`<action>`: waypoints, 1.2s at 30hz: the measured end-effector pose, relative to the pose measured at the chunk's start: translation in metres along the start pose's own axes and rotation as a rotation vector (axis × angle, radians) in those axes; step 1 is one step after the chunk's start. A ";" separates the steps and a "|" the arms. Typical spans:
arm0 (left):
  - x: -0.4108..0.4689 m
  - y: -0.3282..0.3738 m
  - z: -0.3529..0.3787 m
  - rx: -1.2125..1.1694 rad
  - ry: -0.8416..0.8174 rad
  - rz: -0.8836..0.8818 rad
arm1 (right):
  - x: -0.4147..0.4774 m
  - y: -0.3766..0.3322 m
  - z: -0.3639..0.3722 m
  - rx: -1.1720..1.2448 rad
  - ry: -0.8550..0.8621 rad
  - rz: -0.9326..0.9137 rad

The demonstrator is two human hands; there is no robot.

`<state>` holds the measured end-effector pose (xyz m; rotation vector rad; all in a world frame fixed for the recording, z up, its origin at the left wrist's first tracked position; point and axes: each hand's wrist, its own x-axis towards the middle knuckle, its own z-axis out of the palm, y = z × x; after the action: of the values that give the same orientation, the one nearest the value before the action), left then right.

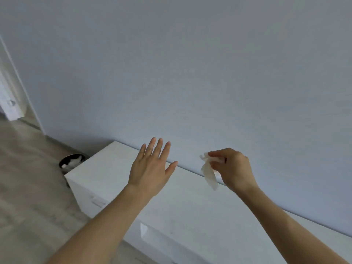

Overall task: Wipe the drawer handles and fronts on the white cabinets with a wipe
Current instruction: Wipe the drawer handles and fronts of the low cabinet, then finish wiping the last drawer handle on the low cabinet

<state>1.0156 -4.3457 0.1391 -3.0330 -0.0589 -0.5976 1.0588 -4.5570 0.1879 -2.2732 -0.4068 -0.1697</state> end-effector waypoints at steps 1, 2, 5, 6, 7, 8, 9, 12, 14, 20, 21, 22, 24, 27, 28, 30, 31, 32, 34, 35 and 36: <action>-0.006 -0.046 -0.004 0.038 -0.017 -0.030 | 0.011 -0.032 0.034 0.057 -0.014 -0.010; -0.011 -0.092 -0.007 0.061 -0.038 -0.054 | 0.024 -0.063 0.068 0.117 -0.031 -0.011; -0.029 -0.216 -0.015 0.097 -0.082 -0.136 | 0.059 -0.148 0.156 0.270 -0.071 -0.016; -0.032 -0.253 -0.021 0.128 -0.085 -0.160 | 0.072 -0.174 0.182 0.303 -0.069 -0.014; -0.035 -0.286 -0.027 0.152 -0.105 -0.197 | 0.083 -0.199 0.207 0.324 -0.070 -0.006; -0.037 -0.317 -0.033 0.180 -0.139 -0.230 | 0.093 -0.221 0.232 0.341 -0.074 0.004; -0.035 -0.346 -0.036 0.222 -0.179 -0.232 | 0.105 -0.241 0.254 0.358 -0.080 0.008; -0.023 -0.427 -0.031 0.245 -0.232 -0.304 | 0.143 -0.289 0.319 0.369 -0.106 0.004; -0.009 -0.478 -0.018 0.272 -0.233 -0.316 | 0.173 -0.314 0.363 0.349 -0.131 -0.018; 0.049 -0.625 0.029 0.260 -0.311 -0.300 | 0.277 -0.373 0.495 0.353 -0.141 -0.010; 0.059 -0.650 0.036 0.253 -0.310 -0.302 | 0.296 -0.382 0.519 0.355 -0.150 0.001; 0.069 -0.676 0.042 0.247 -0.310 -0.298 | 0.314 -0.391 0.542 0.358 -0.152 0.017; 0.083 -0.727 0.059 0.215 -0.319 -0.293 | 0.345 -0.409 0.589 0.360 -0.153 0.062; 0.099 -0.797 0.086 0.189 -0.338 -0.299 | 0.384 -0.433 0.658 0.321 -0.197 0.113; 0.104 -0.821 0.097 0.172 -0.347 -0.297 | 0.396 -0.440 0.681 0.309 -0.207 0.133; 0.118 -0.873 0.122 0.145 -0.347 -0.284 | 0.420 -0.450 0.727 0.295 -0.218 0.167; 0.127 -0.899 0.134 0.142 -0.352 -0.271 | 0.431 -0.453 0.752 0.290 -0.213 0.184; 0.135 -0.925 0.145 0.154 -0.371 -0.246 | 0.440 -0.454 0.777 0.279 -0.203 0.207; 0.151 -0.975 0.172 0.181 -0.461 -0.199 | 0.456 -0.452 0.828 0.233 -0.189 0.256; 0.160 -0.997 0.183 0.190 -0.503 -0.184 | 0.463 -0.448 0.855 0.203 -0.185 0.288; 0.165 -1.017 0.198 0.205 -0.547 -0.162 | 0.469 -0.443 0.881 0.168 -0.192 0.329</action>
<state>1.1955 -3.3148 0.0612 -2.9051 -0.3622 0.2357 1.3397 -3.5141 0.0260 -2.1607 -0.1332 0.2433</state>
